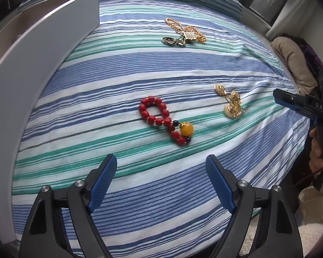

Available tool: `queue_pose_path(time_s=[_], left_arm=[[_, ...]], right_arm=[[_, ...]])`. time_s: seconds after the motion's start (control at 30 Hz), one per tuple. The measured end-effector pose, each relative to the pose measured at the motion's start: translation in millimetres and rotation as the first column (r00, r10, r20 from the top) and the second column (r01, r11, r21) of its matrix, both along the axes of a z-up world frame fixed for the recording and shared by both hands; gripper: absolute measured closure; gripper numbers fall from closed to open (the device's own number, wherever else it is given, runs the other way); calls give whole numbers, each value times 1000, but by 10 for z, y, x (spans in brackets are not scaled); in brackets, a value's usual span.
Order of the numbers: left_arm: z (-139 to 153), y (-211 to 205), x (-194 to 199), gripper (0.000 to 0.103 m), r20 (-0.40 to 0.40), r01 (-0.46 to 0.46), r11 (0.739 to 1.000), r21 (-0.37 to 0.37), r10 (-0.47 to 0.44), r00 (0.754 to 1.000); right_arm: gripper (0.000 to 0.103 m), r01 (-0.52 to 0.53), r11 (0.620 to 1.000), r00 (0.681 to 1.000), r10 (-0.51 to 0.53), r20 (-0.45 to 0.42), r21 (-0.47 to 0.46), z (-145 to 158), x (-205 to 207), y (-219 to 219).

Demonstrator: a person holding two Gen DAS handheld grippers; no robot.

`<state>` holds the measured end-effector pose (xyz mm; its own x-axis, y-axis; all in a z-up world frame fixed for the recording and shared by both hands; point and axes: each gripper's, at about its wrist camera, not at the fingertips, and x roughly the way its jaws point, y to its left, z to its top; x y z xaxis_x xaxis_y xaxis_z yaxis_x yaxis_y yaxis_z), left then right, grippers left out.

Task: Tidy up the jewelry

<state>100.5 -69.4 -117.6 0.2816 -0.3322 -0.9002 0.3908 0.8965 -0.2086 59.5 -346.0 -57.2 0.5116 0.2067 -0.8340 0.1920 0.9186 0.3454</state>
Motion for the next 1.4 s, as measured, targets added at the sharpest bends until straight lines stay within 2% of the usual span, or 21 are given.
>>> queue_pose_path(time_s=[0.17, 0.3, 0.37, 0.4, 0.43, 0.53, 0.57, 0.67, 0.93, 1.03, 1.07, 1.13, 1.17, 1.27, 1.4], left_arm=[[-75, -246, 119, 18, 9, -8, 1000, -26, 8, 1000], [-184, -495, 191, 21, 59, -28, 997, 72, 24, 998], [-247, -585, 186, 36, 97, -32, 991, 130, 20, 995], [-262, -599, 173, 50, 125, -41, 987, 158, 21, 992], [-255, -595, 162, 72, 146, -38, 987, 155, 15, 989], [-218, -441, 189, 81, 128, -47, 996, 79, 37, 991], [-189, -379, 194, 86, 130, -51, 997, 49, 45, 991], [-91, -222, 198, 88, 130, -60, 998, -2, 60, 990], [39, 93, 129, 88, 123, -82, 995, -54, 88, 988], [89, 161, 125, 88, 120, -90, 993, -74, 98, 988], [108, 183, 122, 88, 121, -91, 993, -80, 100, 988], [149, 230, 114, 88, 124, -92, 992, -90, 103, 987], [172, 255, 114, 88, 125, -92, 991, -96, 104, 987], [241, 314, 107, 88, 128, -95, 989, -112, 109, 986], [413, 411, 90, 88, 138, -99, 985, -141, 119, 983]], right_arm=[[55, 9, 1000, 1000, -9, 3, -11, -84, -145, 92], [55, -24, 999, 1000, 25, 12, -21, -81, -190, 195], [55, -33, 999, 999, 33, 24, -36, -41, -203, 223], [55, -38, 998, 999, 39, 31, -46, -18, -211, 236], [55, -42, 998, 998, 44, 39, -56, 7, -217, 242], [55, -54, 996, 997, 58, 47, -74, 40, -223, 248], [55, -60, 995, 997, 63, 41, -77, 26, -216, 250], [55, -99, 992, 995, 101, 13, -82, -85, -157, 314], [57, -246, 962, 968, 250, 19, -118, -336, 186, 755], [57, -284, 947, 958, 284, -23, -152, -453, 296, 862], [64, -291, 941, 956, 294, -9, -174, -443, 288, 891], [78, -318, 937, 948, 319, -18, -144, -450, 281, 917], [94, -317, 940, 948, 316, -23, -129, -445, 272, 907], [94, -313, 941, 950, 312, -30, -126, -400, 214, 884], [94, -269, 962, 962, 271, 43, -49, -110, 130, 729]])
